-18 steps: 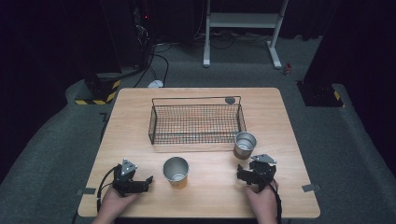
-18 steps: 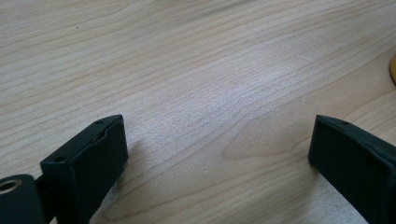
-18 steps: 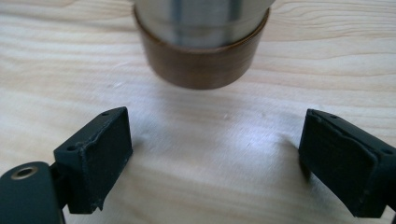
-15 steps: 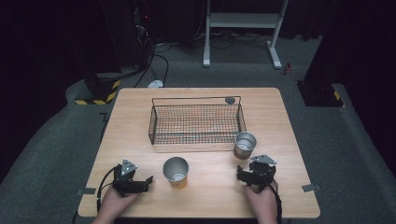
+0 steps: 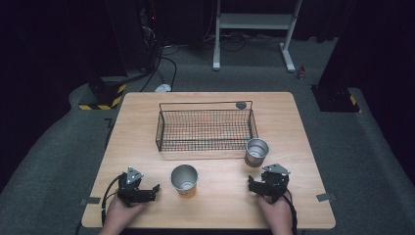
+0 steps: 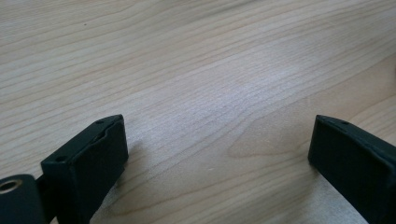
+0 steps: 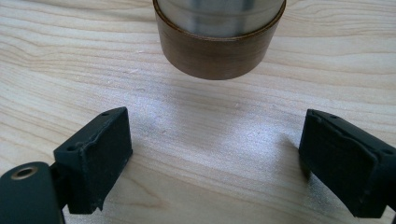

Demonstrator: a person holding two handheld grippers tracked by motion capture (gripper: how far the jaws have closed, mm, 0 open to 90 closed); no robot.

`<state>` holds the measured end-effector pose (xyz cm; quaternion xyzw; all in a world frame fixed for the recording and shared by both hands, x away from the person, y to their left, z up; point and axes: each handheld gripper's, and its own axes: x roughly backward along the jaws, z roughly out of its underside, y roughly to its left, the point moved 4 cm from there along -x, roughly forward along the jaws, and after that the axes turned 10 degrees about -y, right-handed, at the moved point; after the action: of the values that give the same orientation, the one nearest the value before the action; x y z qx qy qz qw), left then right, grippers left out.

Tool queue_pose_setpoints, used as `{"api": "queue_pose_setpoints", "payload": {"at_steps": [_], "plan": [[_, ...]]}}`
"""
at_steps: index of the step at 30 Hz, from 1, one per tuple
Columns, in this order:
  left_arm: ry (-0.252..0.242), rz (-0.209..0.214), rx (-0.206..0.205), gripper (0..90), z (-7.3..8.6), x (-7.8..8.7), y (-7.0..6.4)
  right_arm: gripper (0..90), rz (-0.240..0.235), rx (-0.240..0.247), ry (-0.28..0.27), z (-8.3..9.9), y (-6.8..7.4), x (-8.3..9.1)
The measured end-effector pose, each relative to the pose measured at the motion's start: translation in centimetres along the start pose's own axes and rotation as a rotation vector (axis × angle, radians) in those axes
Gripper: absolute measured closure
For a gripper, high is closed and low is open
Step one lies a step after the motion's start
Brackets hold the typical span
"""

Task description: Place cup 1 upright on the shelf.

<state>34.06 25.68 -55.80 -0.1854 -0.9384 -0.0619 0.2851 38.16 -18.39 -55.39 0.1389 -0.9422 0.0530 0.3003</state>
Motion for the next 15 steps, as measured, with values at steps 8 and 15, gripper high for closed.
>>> {"api": "queue_pose_setpoints", "payload": {"at_steps": [8,15], "plan": [[-0.024,0.013,-0.048,19.2,-0.13,0.41,-0.4,9.3,0.002,-0.004,0.001,0.01,0.03,0.01],[0.01,0.069,-0.037,22.8,-0.21,0.62,-0.26,9.3,-0.004,0.004,-0.002,0.03,0.09,0.03]]}}
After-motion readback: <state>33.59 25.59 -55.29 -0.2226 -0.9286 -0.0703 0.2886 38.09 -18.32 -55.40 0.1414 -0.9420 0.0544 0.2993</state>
